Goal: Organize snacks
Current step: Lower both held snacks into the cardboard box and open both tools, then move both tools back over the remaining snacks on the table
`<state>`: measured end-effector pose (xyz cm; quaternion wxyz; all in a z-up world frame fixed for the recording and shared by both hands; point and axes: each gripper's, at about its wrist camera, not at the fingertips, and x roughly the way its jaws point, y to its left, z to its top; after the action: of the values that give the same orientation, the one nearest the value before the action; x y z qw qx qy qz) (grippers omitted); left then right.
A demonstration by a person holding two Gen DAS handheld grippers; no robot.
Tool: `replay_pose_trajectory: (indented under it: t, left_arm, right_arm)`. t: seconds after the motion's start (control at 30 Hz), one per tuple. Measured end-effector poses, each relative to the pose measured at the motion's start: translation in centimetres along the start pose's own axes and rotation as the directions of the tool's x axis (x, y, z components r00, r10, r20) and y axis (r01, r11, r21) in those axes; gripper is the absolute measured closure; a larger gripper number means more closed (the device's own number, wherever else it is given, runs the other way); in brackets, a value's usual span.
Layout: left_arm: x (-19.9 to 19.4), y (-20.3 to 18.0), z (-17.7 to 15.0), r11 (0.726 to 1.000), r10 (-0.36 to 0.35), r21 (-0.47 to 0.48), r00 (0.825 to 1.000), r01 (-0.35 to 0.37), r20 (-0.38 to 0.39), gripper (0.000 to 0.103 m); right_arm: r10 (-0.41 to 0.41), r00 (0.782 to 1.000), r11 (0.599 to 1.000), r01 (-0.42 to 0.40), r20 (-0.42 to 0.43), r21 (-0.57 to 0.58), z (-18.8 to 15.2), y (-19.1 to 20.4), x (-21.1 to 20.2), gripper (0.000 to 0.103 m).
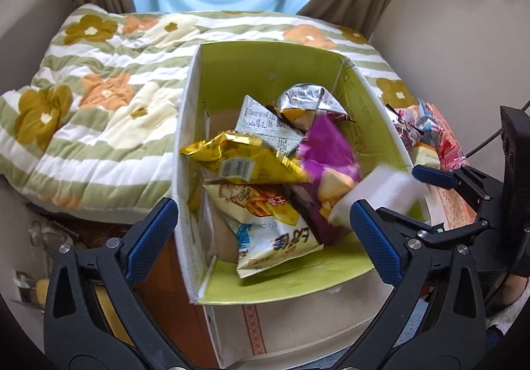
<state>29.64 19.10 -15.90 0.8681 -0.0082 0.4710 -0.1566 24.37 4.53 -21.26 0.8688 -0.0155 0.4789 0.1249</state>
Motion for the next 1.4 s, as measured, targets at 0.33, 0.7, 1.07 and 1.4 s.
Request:
replay_pose_trajectory:
  t: [0.33, 0.7, 1.07, 1.4]
  left_arm:
    - [0.3, 1.5, -2.2, 0.999, -0.02, -0.039, 0.999, 0.019, -0.028, 0.0]
    - [-0.4, 0.2, -1.8, 0.996, -0.087, 0.024, 0.996, 0.087, -0.002, 0.0]
    - [-0.3, -6.2, 0.2, 0.982, -0.149, 0.12, 0.989, 0.146, 0.014, 0.0]
    - [2.0, -16.7, 2.2, 0.974, -0.173, 0.153, 0.985, 0.17, 0.011, 0.0]
  right_arm:
    - [-0.003, 1.0, 1.0, 0.003, -0.004, 0.012, -1.2, 0.9, -0.6, 0.01]
    - [-0.065, 0.997, 0.994, 0.061, 0.051, 0.085, -2.6, 0.9, -3.3, 0.01]
    - [-0.172, 0.979, 0.973, 0.15, 0.114, 0.176, -4.5, -4.0, -8.0, 0.01]
    - [-0.22, 0.968, 0.955, 0.189, 0.12, 0.228, -6.2, -13.9, -11.4, 0.01]
